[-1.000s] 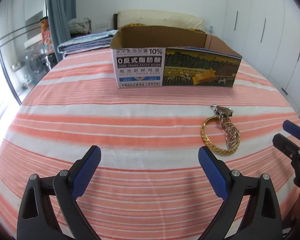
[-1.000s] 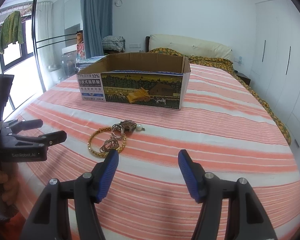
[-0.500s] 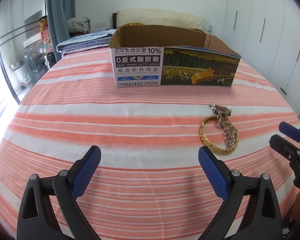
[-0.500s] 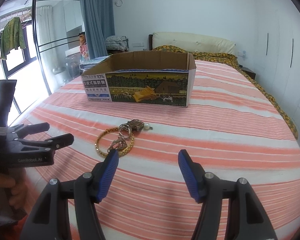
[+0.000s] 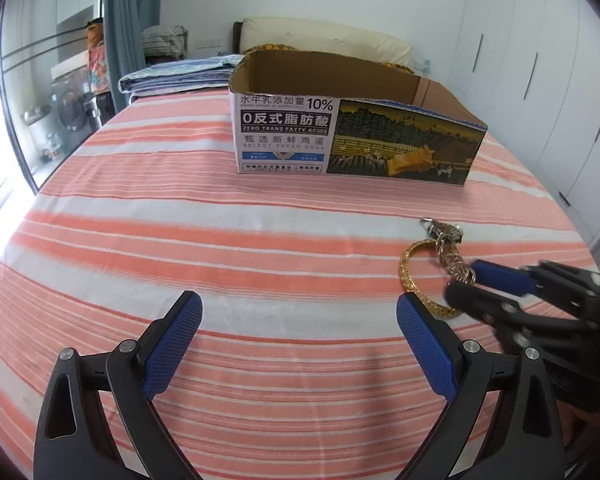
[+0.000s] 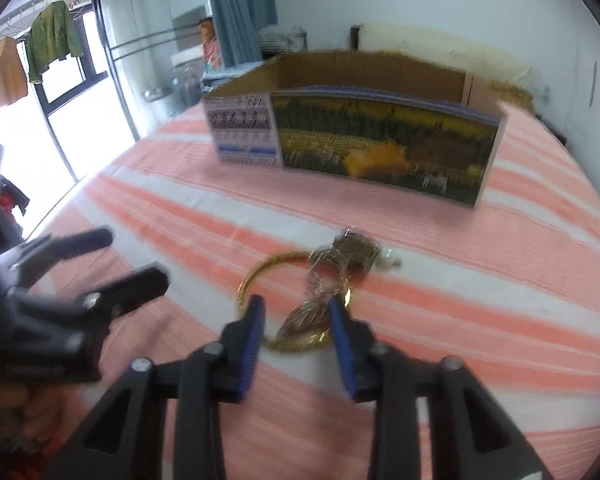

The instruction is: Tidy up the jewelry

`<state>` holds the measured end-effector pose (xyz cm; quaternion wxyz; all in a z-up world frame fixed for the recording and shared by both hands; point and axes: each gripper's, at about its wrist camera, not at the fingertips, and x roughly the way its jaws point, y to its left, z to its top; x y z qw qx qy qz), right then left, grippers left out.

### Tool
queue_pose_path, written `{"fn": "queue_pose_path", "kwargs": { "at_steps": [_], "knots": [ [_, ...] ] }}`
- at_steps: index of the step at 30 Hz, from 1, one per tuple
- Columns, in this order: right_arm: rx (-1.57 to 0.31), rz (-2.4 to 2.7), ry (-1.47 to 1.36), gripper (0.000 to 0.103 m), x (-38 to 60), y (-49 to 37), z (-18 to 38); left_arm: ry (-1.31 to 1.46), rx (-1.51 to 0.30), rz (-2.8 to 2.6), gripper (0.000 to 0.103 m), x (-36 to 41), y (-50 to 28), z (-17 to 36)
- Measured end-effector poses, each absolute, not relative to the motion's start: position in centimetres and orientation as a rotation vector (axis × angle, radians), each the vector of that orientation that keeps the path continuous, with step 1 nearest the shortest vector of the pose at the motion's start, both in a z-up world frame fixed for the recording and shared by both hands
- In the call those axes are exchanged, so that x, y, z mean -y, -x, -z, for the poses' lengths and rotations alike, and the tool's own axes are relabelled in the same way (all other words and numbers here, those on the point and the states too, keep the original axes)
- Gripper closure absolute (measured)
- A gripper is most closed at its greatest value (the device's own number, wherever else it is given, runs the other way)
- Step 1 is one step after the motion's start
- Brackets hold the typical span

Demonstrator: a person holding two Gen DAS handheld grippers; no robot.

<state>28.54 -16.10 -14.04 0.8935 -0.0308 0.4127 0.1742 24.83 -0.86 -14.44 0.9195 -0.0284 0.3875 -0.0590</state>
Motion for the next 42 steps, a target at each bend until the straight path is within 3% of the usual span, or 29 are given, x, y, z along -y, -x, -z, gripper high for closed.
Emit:
{"fn": "queue_pose_path", "kwargs": {
  "at_steps": [9,17,19,20,21,31,34,36,41,42],
  "knots": [
    [-0.759,-0.314,-0.033,0.099,20.6,-28.9,10.3,0.028,-0.807,0.155,0.005,1.9,-25.1,14.4],
    [-0.792,-0.166,-0.051,0.095,26.6,-28.4,11.4,-0.038,-0.872,0.195,0.005,5.4,-28.3,14.9],
    [-0.813,-0.147,-0.051,0.061,27.6,-27.8,11.9,-0.076,-0.902,0.184,0.005,6.5,-29.3,15.5],
    [-0.813,-0.138,-0.050,0.032,27.8,-27.6,12.0,-0.096,-0.919,0.176,0.005,6.9,-29.7,15.9],
    [-0.793,-0.122,-0.050,0.028,27.9,-26.9,12.0,-0.119,-0.938,0.166,0.005,7.4,-30.2,16.1],
    [-0.814,-0.172,0.034,0.028,26.7,-26.1,12.6,-0.210,-0.899,0.071,0.003,5.8,-30.4,15.9],
    [-0.838,-0.213,0.087,0.028,25.6,-27.0,12.9,-0.168,-0.919,0.085,0.007,4.1,-30.1,16.1],
    [-0.840,-0.234,0.116,0.028,25.0,-27.5,12.8,-0.123,-0.939,0.125,0.016,3.3,-29.7,16.0],
    [-0.829,-0.302,0.215,0.028,22.5,-29.0,13.1,-0.114,-0.948,0.207,0.018,5.2,-29.1,15.9],
    [-0.829,-0.302,0.242,0.028,22.1,-29.5,13.3,-0.125,-0.940,0.222,0.023,5.7,-28.8,15.9]
  ]
}}
